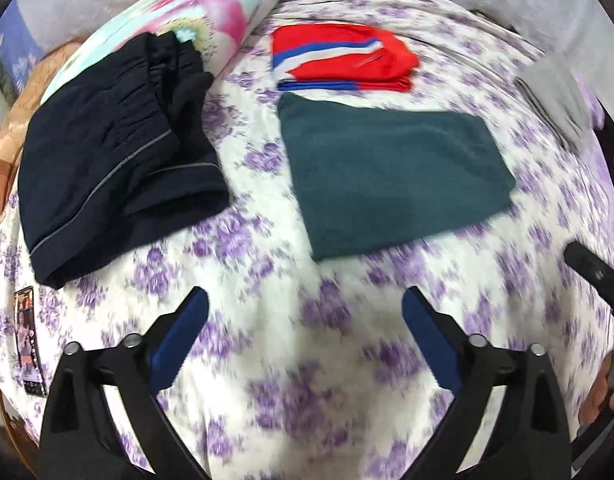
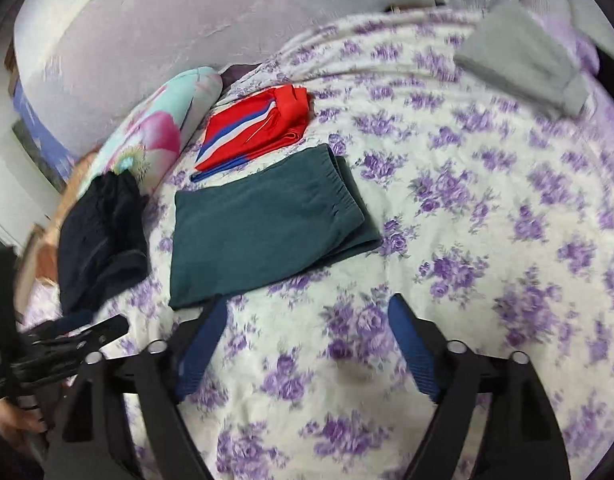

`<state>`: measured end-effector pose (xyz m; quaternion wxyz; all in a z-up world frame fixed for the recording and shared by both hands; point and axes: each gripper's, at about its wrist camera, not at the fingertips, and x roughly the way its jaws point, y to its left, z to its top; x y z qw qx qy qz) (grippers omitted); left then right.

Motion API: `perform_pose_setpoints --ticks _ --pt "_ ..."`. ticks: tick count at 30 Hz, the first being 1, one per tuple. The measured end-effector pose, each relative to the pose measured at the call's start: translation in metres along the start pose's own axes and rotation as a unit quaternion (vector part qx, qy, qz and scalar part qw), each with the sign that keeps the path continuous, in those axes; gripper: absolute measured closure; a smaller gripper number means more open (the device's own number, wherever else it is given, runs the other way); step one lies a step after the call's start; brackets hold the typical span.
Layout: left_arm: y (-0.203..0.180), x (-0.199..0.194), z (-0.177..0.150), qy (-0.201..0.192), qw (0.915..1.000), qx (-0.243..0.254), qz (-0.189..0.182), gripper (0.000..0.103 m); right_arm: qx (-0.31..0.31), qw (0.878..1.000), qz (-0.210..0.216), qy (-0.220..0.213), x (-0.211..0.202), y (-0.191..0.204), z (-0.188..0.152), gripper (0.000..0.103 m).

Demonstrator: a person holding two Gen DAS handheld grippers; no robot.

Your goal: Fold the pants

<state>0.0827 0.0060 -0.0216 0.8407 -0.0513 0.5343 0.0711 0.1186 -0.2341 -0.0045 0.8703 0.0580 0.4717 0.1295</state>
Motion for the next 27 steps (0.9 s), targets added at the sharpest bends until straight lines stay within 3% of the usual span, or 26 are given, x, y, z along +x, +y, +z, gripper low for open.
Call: perform_pose_setpoints --ticks 2,5,16,27 --pt "-0.005 -0.007 -0.013 0.009 0.9998 0.016 0.009 0.007 0.024 1.0 -0.003 0.007 -0.005 0.005 -0.001 0.017" --pt "-0.011 -0.019 -0.03 0.008 0.9997 0.02 -0.007 0.007 0.028 1.0 -0.013 -0.002 -0.015 0.013 -0.006 0.013" --pt "-0.011 -0.057 -0.037 -0.04 0.9988 0.013 -0.023 0.005 0.008 1.0 -0.018 -0.017 -0.043 0.025 -0.03 0.009" --pt "-0.014 -0.065 -0.044 -0.047 0.9985 0.016 -0.025 0.005 0.008 1.0 -0.014 0.002 -0.041 0.029 -0.046 0.008"
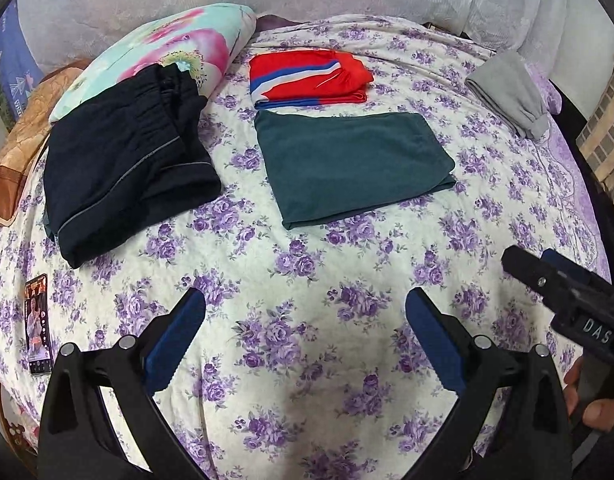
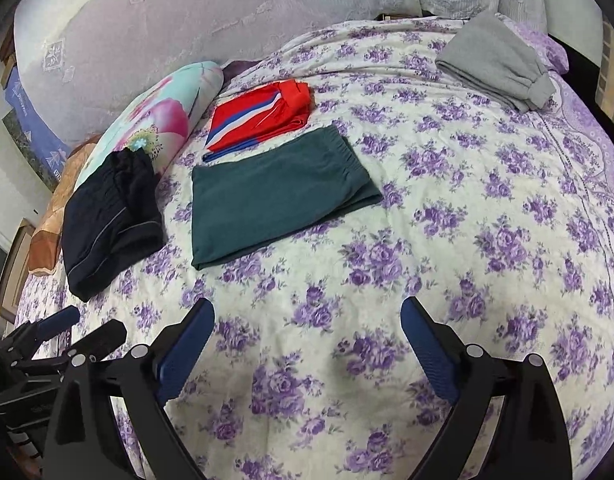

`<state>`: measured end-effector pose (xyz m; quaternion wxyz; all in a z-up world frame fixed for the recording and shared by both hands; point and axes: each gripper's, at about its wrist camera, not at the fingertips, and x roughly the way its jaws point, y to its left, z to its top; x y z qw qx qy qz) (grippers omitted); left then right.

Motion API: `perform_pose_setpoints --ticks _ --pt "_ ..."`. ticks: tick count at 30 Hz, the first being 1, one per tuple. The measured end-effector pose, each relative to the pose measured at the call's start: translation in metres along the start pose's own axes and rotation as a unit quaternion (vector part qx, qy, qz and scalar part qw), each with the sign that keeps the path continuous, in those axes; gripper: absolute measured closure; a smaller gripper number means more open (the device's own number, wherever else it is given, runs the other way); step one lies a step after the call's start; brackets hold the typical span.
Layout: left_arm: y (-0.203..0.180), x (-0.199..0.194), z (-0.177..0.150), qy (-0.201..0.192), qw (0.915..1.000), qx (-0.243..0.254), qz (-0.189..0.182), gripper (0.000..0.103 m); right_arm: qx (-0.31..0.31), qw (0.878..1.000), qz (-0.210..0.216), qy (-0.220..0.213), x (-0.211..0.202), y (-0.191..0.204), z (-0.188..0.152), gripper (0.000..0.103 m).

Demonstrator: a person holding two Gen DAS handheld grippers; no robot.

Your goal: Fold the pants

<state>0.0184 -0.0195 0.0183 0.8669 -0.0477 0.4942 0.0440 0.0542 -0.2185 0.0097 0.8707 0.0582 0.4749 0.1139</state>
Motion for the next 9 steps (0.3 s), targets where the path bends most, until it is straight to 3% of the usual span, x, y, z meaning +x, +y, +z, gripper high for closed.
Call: perform_pose_setpoints --ticks 9 --pt "0.0021 -0.0008 -0.0005 0.0 1.0 -0.003 0.001 0.005 -0.007 1.0 0.003 0.011 0.004 0.0068 -0.0024 0.008"
